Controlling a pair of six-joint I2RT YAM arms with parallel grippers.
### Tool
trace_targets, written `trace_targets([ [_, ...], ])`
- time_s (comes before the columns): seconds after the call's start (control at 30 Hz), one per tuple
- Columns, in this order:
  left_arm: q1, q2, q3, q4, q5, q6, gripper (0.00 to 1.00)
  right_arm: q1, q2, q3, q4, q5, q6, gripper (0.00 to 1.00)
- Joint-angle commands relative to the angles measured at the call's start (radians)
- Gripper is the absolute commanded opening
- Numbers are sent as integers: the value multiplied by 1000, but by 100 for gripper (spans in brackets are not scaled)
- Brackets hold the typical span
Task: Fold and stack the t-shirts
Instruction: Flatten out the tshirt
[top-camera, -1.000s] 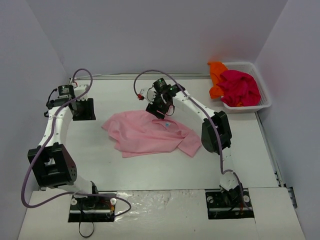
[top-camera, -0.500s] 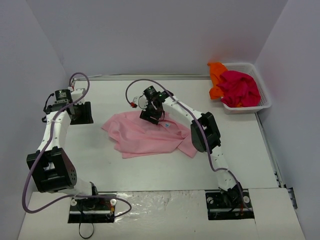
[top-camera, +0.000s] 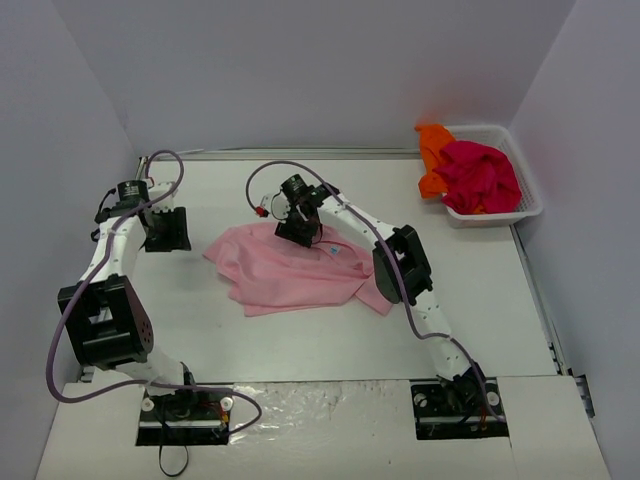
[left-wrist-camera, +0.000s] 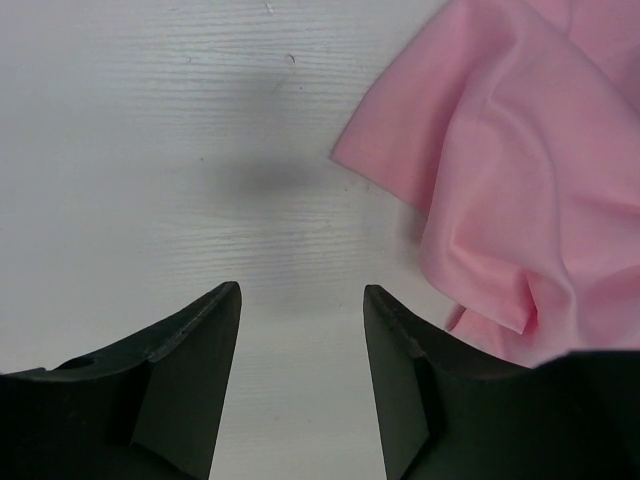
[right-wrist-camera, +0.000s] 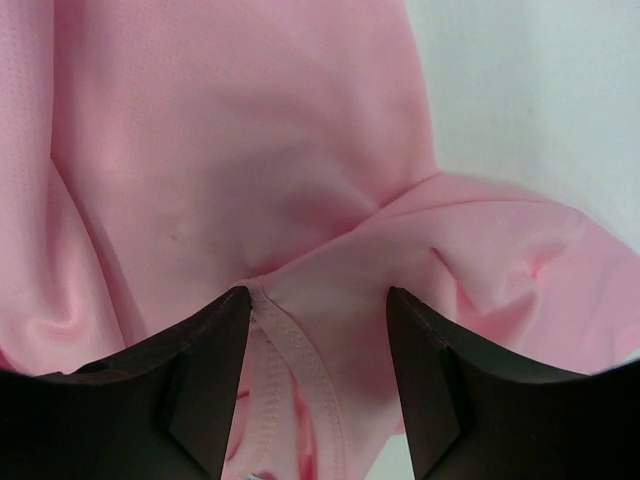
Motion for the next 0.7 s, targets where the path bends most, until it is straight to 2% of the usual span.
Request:
trace_targets([
  [0.0,6,-5,34,28,12,-5,51,15,13,25,-25,3,3,52],
  [0.1,6,9,30,32,18,-7,51,18,24,26,-27,12,3,47],
  [0.13,6,11,29,35,21,-8,51,18,28,25,-25,17,3,40],
  [0.2,6,18,27,39,24,-7,51,16,28,23,-25,25,4,31],
  [0.23,6,18,27,42,24,-5,51,18,27,22,-25,28,4,21],
  [0.37,6,32,26,49,27,-4,52,16,14,13,-24,34,4,1],
  [0.67,6,41,20,59,47,-5,52,8,-21,3,-24,54,16,0],
])
